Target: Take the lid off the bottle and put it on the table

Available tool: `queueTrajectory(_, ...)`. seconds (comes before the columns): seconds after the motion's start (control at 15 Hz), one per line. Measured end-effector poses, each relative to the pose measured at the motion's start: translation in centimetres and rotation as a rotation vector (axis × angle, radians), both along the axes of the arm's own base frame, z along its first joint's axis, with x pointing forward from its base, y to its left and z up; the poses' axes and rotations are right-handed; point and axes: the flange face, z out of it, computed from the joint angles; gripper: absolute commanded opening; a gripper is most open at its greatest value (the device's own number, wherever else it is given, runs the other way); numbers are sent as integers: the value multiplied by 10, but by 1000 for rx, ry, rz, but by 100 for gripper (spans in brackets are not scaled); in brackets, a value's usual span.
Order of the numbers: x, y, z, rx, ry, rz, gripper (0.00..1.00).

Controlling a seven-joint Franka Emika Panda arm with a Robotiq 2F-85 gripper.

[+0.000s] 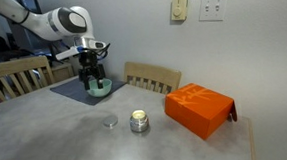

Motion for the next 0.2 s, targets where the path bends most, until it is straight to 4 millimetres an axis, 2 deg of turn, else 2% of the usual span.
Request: queueTrajectory(0.2,-4,-2,2,1,6,-6,100)
